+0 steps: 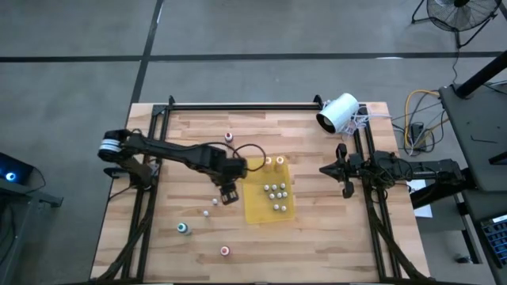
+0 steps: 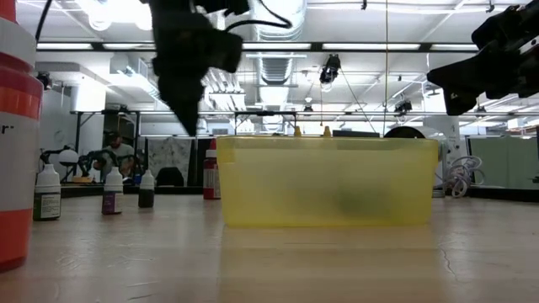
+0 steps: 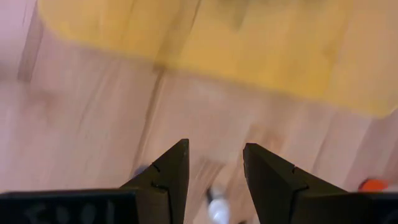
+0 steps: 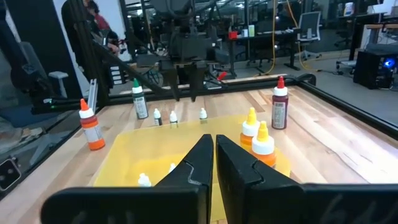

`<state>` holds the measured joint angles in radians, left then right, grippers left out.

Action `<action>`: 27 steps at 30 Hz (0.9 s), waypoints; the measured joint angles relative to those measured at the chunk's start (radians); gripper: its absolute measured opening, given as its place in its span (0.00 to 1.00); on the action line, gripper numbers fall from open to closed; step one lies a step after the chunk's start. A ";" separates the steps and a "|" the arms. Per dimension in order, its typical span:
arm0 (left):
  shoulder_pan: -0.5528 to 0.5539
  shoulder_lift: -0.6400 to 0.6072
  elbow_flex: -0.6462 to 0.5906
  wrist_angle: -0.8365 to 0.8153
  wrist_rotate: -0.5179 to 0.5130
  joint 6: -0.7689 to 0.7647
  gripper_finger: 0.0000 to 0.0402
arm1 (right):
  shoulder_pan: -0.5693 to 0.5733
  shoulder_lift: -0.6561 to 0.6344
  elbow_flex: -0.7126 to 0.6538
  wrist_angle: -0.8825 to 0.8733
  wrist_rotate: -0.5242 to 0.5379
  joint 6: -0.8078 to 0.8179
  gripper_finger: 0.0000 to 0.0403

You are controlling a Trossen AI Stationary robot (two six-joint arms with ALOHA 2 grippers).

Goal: Pick & Place food coloring
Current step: Put the small blue food coloring bottle into the yellow bin

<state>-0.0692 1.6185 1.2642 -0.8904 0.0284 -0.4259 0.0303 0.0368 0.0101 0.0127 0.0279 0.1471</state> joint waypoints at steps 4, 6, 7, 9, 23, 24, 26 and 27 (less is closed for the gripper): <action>0.000 -0.068 -0.097 -0.008 0.000 0.037 0.31 | 0.000 0.000 0.000 -0.001 -0.001 0.002 0.03; 0.001 -0.101 -0.130 -0.018 0.000 0.064 0.31 | 0.000 0.000 0.000 0.000 0.001 0.001 0.03; 0.002 -0.119 -0.141 -0.019 0.000 0.081 0.31 | 0.000 0.000 0.000 0.000 0.000 0.001 0.03; 0.002 -0.151 -0.165 -0.032 0.000 0.121 0.31 | 0.000 0.000 0.000 0.000 -0.001 0.001 0.03; 0.018 -0.281 -0.270 -0.037 -0.008 0.546 0.31 | 0.000 -0.001 0.000 0.000 -0.001 0.001 0.03; 0.022 -0.281 -0.271 -0.038 -0.010 0.556 0.31 | 0.000 -0.001 0.000 0.000 -0.001 0.002 0.03; 0.030 -0.278 -0.270 -0.036 -0.011 0.568 0.31 | 0.000 -0.001 0.000 0.000 -0.001 0.000 0.03; 0.035 -0.275 -0.270 -0.036 -0.011 0.578 0.31 | 0.000 -0.001 0.000 0.000 -0.001 0.000 0.03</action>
<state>-0.0343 1.3437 0.9943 -0.9261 0.0174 0.1520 0.0303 0.0357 0.0098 0.0128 0.0273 0.1474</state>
